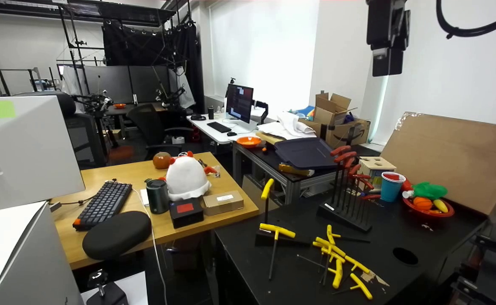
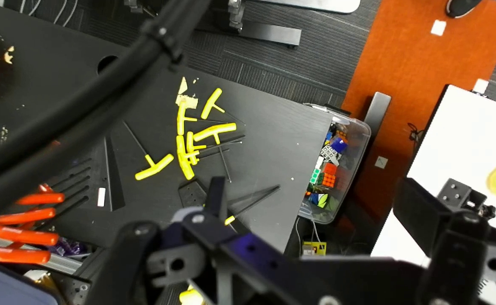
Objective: Put the yellow object on the table
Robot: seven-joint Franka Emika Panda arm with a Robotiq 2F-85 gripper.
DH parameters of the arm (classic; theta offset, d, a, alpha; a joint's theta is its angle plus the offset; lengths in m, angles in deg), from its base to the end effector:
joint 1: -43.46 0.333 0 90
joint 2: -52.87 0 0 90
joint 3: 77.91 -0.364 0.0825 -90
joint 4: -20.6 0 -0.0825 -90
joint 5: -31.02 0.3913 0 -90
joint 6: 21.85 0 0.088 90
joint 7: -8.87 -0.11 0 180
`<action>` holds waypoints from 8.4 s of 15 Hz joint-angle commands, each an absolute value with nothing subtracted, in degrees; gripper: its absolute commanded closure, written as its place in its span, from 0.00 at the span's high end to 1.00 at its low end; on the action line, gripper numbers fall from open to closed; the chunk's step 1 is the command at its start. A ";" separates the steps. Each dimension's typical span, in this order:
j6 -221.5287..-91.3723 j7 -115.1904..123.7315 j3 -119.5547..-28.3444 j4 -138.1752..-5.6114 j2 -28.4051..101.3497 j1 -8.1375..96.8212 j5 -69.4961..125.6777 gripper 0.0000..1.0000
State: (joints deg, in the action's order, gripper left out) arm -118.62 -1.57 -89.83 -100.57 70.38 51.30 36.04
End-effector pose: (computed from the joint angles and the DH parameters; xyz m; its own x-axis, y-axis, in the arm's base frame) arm 0.4121 0.1685 0.5696 0.9830 0.1320 -0.1277 0.1331 -0.9911 0.0003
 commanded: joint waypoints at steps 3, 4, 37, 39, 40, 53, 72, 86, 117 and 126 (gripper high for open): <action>-125.90 -1.62 -87.19 -100.03 63.30 50.74 40.45 1.00; -128.77 -2.03 -86.61 -100.42 62.07 50.56 42.25 1.00; -156.32 -2.31 -85.64 -86.20 13.39 47.01 62.03 1.00; -157.91 -1.81 -86.28 -84.86 9.84 46.78 62.56 1.00; -159.76 -1.65 -86.45 -84.37 7.99 46.91 62.75 1.00; -182.96 -2.95 -89.72 -78.38 -7.02 47.20 60.39 1.00; -194.31 -9.51 -83.94 -78.25 -10.45 53.34 53.25 0.58; -196.43 -9.20 -84.54 -79.47 -9.93 53.53 53.02 0.02; -186.10 -2.03 -89.19 -99.68 2.72 45.86 47.19 0.02; -177.34 0.47 -89.54 -96.67 3.54 46.39 46.18 0.41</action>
